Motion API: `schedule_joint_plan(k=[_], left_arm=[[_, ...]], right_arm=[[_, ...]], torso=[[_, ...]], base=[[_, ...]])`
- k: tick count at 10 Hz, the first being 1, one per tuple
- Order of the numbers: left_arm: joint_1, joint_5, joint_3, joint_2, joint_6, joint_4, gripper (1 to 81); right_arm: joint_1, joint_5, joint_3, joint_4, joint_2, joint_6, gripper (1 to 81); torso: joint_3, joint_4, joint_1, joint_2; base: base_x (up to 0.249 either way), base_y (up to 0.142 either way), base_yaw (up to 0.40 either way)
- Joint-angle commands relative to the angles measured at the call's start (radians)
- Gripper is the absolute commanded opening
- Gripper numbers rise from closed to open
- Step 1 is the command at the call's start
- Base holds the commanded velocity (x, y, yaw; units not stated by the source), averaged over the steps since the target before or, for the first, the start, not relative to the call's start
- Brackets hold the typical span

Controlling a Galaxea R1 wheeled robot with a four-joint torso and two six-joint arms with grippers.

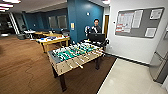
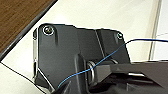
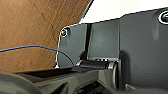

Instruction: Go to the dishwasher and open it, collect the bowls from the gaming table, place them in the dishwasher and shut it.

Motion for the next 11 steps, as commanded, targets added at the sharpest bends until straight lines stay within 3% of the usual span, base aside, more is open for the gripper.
schedule_joint_plan(k=[1,6,11], left_arm=[[-0.036,0.042,0.006,-0.029,0.005,0.004,81.1],[-0.034,0.042,0.006,-0.032,0.005,0.004,81.1],[-0.034,0.042,0.006,-0.027,0.005,0.002,81.1]], right_arm=[[0.039,-0.046,-0.024,-0.023,0.008,-0.002,81.1],[0.045,-0.041,0.139,-0.016,-0.132,0.001,81.1],[0.045,-0.041,0.129,-0.02,-0.14,0.001,81.1]], torso=[[0.0,0.0,0.0,0.0],[0.0,0.0,0.0,0.0],[0.0,0.0,0.0,0.0]], base=[[0.0,0.0,0.334],[0.0,0.0,0.334],[0.0,0.0,0.334]])
